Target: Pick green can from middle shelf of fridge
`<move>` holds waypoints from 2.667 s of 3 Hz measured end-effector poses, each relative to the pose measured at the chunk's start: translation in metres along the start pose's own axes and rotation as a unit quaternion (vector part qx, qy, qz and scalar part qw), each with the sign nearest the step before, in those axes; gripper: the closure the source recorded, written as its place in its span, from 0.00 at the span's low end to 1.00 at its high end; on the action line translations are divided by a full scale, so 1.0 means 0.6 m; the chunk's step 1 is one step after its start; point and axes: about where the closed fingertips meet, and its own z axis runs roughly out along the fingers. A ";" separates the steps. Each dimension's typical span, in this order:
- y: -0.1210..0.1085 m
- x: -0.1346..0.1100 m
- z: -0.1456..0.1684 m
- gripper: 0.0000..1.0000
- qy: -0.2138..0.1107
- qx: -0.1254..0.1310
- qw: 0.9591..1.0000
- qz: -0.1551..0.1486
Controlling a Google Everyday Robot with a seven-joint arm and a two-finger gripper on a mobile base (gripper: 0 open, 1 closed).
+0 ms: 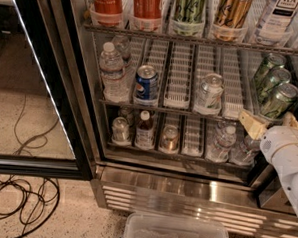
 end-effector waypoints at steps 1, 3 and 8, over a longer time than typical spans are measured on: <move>-0.002 -0.006 0.007 0.23 -0.013 0.007 1.000 -0.001; -0.010 -0.025 0.025 0.22 -0.042 0.022 0.999 -0.012; -0.035 -0.038 0.074 0.22 -0.081 0.054 0.995 -0.031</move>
Offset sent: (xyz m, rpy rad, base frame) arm 0.0167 -0.0063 0.0118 -0.0286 -0.0833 -0.0396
